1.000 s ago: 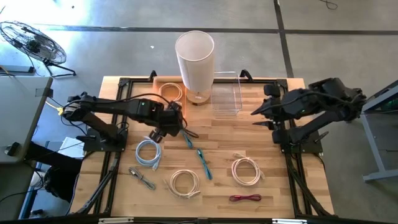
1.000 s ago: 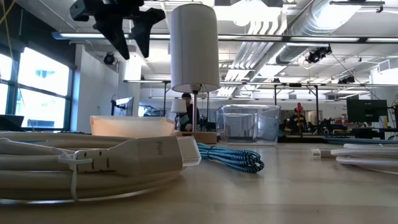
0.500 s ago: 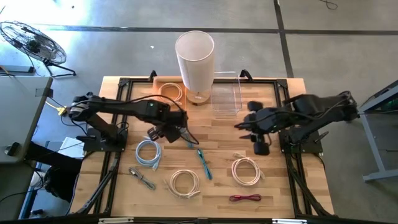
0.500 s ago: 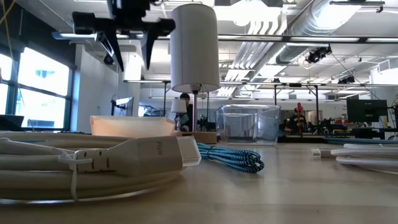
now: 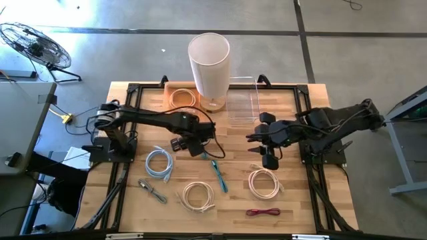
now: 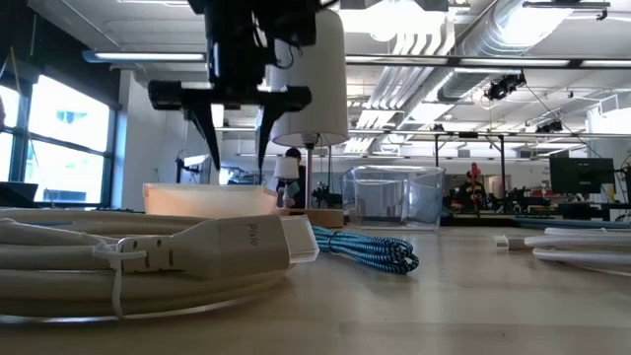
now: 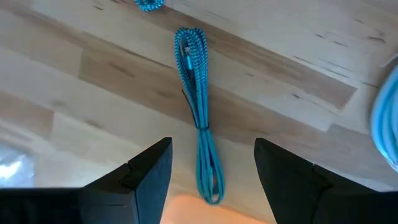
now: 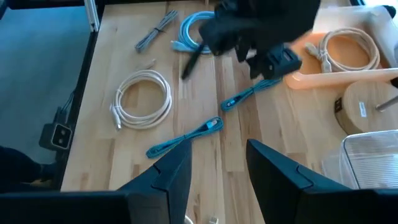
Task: Pick & Place USB Port
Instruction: Put the top blue and black charger cable into the transparent bin
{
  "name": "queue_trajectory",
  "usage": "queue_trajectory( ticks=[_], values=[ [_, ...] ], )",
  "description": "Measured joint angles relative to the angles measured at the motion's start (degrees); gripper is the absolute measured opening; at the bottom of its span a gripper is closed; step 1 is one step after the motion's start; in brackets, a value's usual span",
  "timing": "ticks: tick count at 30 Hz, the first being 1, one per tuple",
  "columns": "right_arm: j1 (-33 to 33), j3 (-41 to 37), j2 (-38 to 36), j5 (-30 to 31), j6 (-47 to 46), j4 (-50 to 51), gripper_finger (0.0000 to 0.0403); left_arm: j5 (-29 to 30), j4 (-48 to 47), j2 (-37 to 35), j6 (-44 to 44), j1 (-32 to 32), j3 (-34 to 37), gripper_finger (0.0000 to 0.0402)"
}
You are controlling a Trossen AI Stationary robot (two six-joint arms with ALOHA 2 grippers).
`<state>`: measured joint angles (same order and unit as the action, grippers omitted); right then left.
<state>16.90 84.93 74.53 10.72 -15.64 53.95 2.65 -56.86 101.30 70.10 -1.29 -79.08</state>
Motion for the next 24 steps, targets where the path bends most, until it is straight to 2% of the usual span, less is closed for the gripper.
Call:
queue_trajectory(
  ticks=[14,24],
  values=[
    [1.27,0.07,-0.03,0.90,-2.34,-0.13,0.0144,-3.60,5.44,7.40,0.00,-2.65,-0.03,0.0223],
    [2.21,0.09,-0.03,1.12,-2.36,-1.04,0.0144,-5.11,3.05,12.17,-0.02,-3.69,0.20,0.0223]
  ],
)
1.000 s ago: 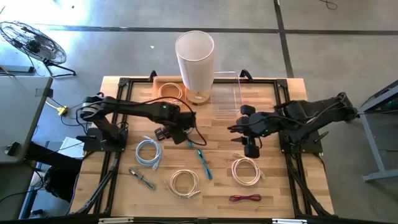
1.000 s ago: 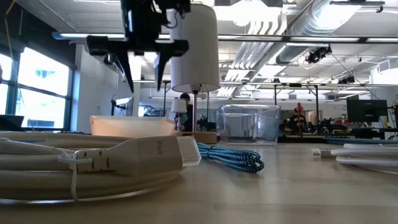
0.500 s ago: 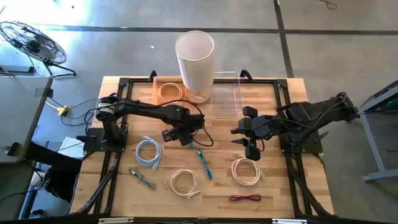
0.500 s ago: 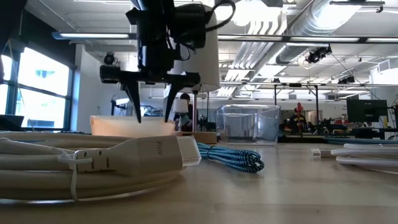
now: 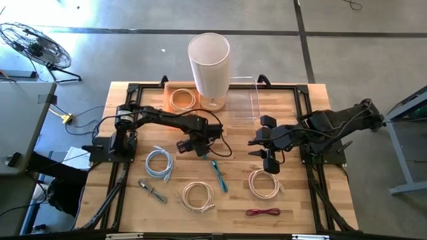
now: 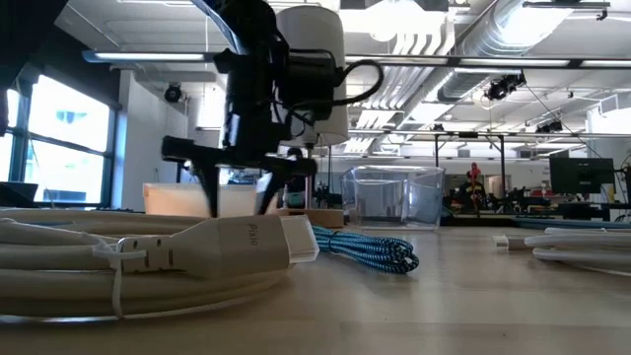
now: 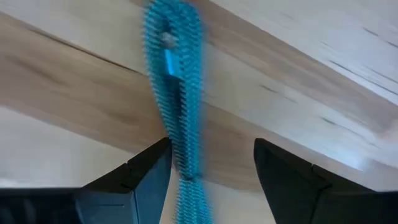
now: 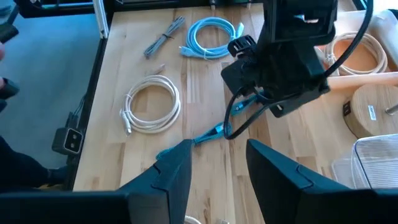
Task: Pick & Place USB Port
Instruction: Put the top blue and black charger cable into the transparent bin
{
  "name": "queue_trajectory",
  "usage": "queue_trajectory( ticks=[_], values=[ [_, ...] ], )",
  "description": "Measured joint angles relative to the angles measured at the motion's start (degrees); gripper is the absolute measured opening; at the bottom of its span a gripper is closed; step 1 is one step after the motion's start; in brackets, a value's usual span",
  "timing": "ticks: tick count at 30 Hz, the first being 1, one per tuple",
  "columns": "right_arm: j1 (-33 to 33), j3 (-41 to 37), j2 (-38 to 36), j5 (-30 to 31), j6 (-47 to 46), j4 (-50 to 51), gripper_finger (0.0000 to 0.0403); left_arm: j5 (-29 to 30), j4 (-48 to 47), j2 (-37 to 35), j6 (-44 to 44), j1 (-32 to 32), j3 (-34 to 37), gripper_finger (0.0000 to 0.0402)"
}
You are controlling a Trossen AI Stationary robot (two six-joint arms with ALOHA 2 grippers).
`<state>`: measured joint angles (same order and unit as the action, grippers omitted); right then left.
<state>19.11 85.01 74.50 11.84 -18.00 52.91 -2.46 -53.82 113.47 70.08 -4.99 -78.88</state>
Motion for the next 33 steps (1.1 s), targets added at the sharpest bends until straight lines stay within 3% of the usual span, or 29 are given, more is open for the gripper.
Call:
queue_trajectory(
  ticks=[3,6,12,23,33],
  values=[
    [0.07,0.00,0.00,0.00,0.00,-0.63,0.0144,-0.15,0.30,1.00,-0.26,-0.01,-0.22,0.0217],
    [0.07,0.00,0.00,0.02,0.00,-1.11,0.0144,0.29,1.20,1.81,-1.27,0.12,-0.39,0.0183],
    [0.07,0.00,0.00,0.48,0.00,-1.81,0.0144,-0.53,3.41,1.97,-3.34,0.01,-0.34,0.0024],
    [0.07,0.00,0.00,1.49,0.01,-4.82,0.0144,-9.24,-1.55,1.27,-9.16,-0.17,-1.89,0.0012],
    [4.14,0.00,-0.27,-1.15,1.40,-10.57,0.0144,-17.95,-3.82,-8.23,-15.49,3.37,-6.97,0.0011]
  ],
)
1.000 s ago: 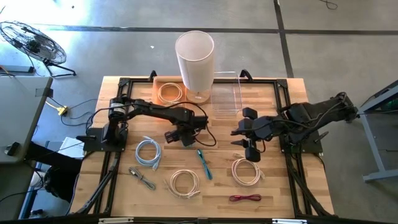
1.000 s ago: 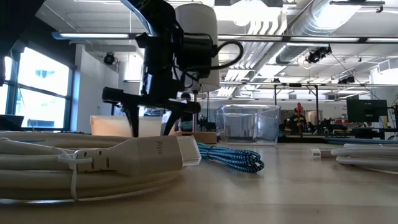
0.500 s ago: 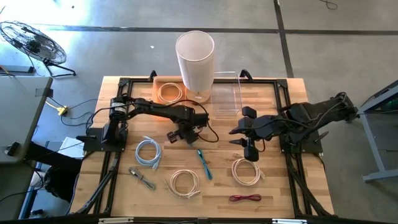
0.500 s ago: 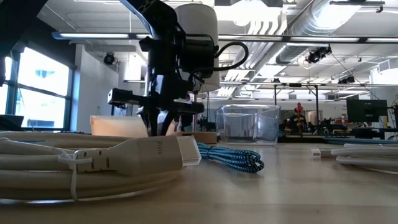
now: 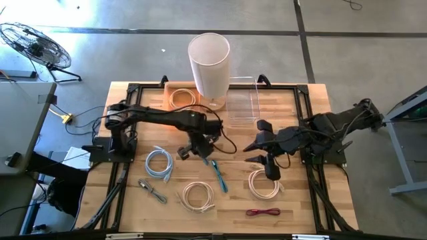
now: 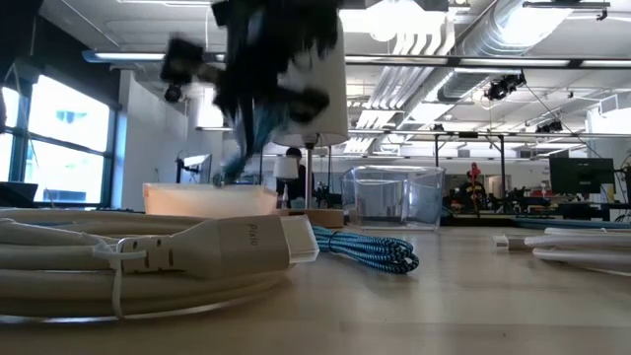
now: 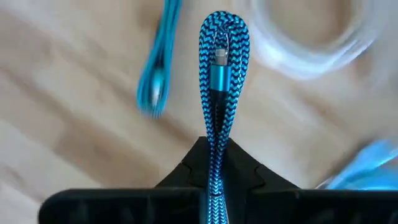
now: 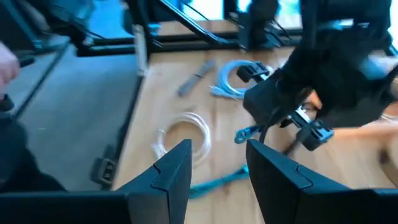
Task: Pick & Place USB Port
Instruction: Put the top blue and black charger cable into the transparent bin
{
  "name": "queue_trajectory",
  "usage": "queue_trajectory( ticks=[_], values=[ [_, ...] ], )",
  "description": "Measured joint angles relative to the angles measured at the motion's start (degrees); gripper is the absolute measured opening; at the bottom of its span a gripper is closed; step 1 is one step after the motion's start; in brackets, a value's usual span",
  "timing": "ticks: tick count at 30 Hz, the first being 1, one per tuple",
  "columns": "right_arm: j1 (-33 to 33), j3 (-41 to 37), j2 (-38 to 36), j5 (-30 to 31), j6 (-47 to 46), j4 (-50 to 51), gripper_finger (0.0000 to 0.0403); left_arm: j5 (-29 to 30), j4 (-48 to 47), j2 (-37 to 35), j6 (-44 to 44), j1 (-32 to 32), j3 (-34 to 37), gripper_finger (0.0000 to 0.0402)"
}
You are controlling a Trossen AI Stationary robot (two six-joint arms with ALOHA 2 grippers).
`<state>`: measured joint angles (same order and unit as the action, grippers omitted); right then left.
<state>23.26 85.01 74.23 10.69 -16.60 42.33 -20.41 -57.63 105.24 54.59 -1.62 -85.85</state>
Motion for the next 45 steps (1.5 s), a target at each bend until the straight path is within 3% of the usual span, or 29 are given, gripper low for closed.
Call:
queue_trajectory(
  ticks=[3,8,14,18,20,24,27,31,45],
  values=[
    [2.00,0.00,-0.82,0.12,1.39,-2.17,0.0144,-2.56,1.60,-3.87,-2.73,2.56,-1.36,0.0011],
    [4.89,0.00,-2.61,2.56,7.16,-6.19,0.0144,0.72,9.44,-10.20,-7.14,7.11,-4.18,0.0011],
    [6.59,0.04,-3.07,2.67,19.02,-12.96,0.0144,16.26,23.62,-15.45,-3.58,12.62,-5.35,0.0011],
    [6.37,0.04,-3.09,6.05,24.29,-15.08,0.0144,21.01,28.81,-18.90,-4.95,12.35,-5.44,0.0011],
    [6.36,0.04,-3.04,9.71,26.99,-15.31,0.0144,19.37,32.95,-20.24,-6.73,12.01,-5.39,0.0011],
    [6.37,0.04,-2.98,17.75,31.42,-15.82,0.0144,8.86,47.67,-22.59,-12.63,12.10,-5.41,0.0011],
    [6.37,0.04,-2.98,21.10,33.85,-18.20,0.0144,6.56,55.32,-24.25,-16.93,12.12,-5.37,0.0010],
    [6.36,0.04,-2.98,20.65,34.87,-22.98,0.0144,6.57,61.39,-24.11,-18.87,12.08,-5.38,0.0010],
    [4.44,0.02,-1.23,18.71,37.65,-28.75,0.0157,5.38,64.76,-21.00,-20.53,10.22,-5.44,0.0010]
  ],
)
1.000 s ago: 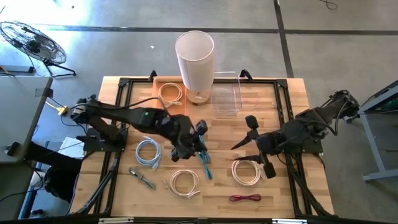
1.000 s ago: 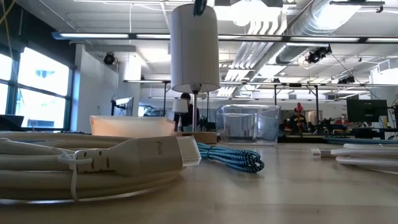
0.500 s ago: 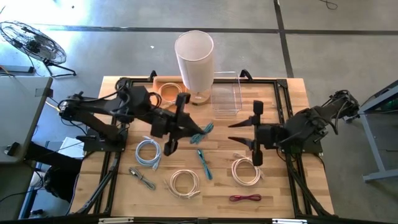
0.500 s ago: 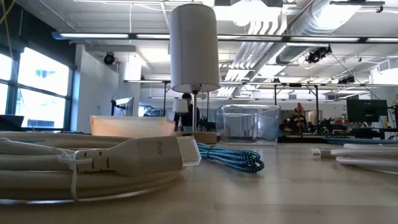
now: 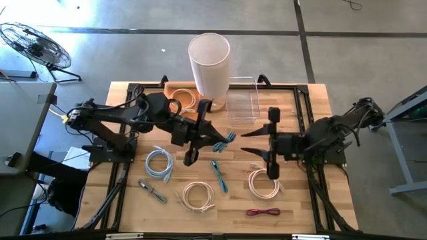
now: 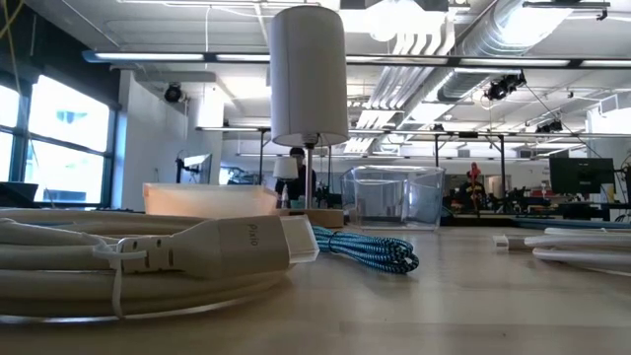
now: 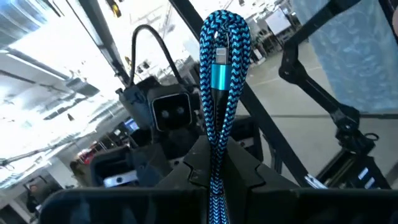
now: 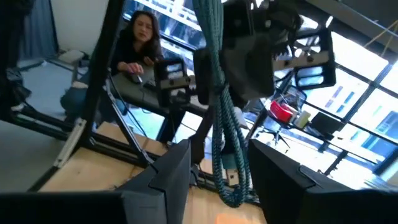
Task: Pick & Place USB Port
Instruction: Put the top blue and black charger cable into the transparent bin
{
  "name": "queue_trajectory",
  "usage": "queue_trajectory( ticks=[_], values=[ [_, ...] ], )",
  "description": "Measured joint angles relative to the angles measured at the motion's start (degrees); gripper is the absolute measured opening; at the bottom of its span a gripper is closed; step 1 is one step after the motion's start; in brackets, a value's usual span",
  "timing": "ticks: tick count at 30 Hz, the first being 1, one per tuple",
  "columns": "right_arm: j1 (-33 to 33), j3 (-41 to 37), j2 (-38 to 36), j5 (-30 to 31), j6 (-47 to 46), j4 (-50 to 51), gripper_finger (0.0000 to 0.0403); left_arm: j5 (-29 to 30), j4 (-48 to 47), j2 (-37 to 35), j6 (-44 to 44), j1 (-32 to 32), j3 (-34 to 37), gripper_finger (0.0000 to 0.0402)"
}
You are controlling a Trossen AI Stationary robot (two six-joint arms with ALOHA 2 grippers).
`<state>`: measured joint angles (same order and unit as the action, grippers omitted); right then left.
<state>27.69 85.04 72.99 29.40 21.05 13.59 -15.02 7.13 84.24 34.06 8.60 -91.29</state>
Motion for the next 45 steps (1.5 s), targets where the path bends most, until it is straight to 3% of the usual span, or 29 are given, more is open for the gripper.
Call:
queue_trajectory(
  ticks=[11,17,28,35,40,45],
  values=[
    [-3.90,0.00,0.79,-1.72,-0.51,-1.60,0.0226,-1.34,-0.06,0.40,-0.09,-0.37,0.07,0.0010],
    [-7.03,0.00,1.38,-10.12,-3.37,-2.02,0.0223,-1.20,-0.30,0.38,0.08,-0.40,0.07,0.0010],
    [-8.64,-0.02,2.42,-16.46,-3.03,-2.45,0.0188,-0.46,-1.26,0.38,1.66,-0.40,0.07,0.0010],
    [-9.06,-0.02,2.42,-16.42,-2.80,-3.96,0.0172,-0.43,-1.34,0.38,1.23,-1.27,0.07,0.0010],
    [-9.67,-0.02,2.42,-17.44,-2.83,-3.85,0.0126,-0.84,-1.39,0.38,0.52,-1.93,0.07,0.0010],
    [-10.77,-0.02,2.42,-19.09,-2.90,-3.15,0.0047,-0.90,-0.86,0.88,0.44,-1.93,0.07,0.0010]
  ],
)
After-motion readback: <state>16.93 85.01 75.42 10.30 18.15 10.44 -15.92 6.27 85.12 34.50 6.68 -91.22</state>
